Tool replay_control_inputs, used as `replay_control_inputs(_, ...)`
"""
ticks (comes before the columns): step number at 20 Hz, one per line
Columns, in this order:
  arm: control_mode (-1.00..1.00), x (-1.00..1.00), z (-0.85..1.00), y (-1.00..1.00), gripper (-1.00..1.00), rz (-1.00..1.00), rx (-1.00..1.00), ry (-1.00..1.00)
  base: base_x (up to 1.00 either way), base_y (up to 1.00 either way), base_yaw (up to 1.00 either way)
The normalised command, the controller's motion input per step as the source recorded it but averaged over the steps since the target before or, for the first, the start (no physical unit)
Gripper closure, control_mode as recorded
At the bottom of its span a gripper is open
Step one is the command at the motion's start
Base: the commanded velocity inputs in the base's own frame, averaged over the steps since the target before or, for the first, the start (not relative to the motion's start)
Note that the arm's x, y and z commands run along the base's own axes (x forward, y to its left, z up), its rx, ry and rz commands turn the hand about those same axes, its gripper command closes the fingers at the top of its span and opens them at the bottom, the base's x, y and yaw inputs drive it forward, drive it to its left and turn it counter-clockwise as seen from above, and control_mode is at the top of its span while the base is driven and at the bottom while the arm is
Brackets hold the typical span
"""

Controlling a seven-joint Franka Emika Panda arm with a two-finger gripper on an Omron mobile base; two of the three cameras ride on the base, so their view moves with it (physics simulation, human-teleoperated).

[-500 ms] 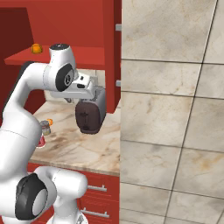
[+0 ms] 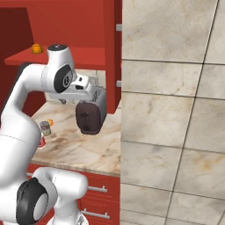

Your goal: Pick the cans from the counter and place them in their designated side in the cabinet.

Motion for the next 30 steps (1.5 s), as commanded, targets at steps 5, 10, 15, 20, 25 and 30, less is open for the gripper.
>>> replay_control_inputs(5, -1.0, -0.14, -0.03, 0.22, -1.0, 0.0, 0.0, 0.0, 0.0, 0.0, 0.0)
replay_control_inputs(10, -1.0, -0.14, -0.02, 0.16, -1.0, 0.0, -0.01, 0.0, 0.0, 0.0, 0.0)
replay_control_inputs(15, -1.0, -0.14, -0.01, 0.14, -1.0, 0.0, 0.0, 0.0, 0.0, 0.0, 0.0)
replay_control_inputs(20, -1.0, -0.03, -0.1, 0.26, -1.0, 0.0, 0.0, 0.01, 0.0, 0.0, 0.0)
replay_control_inputs(25, -1.0, 0.0, -0.23, 0.33, -1.0, 0.0, 0.0, 0.01, 0.0, 0.0, 0.0)
replay_control_inputs(30, -1.0, 0.0, -0.24, 0.34, -1.0, 0.0, 0.0, 0.01, 0.0, 0.0, 0.0)
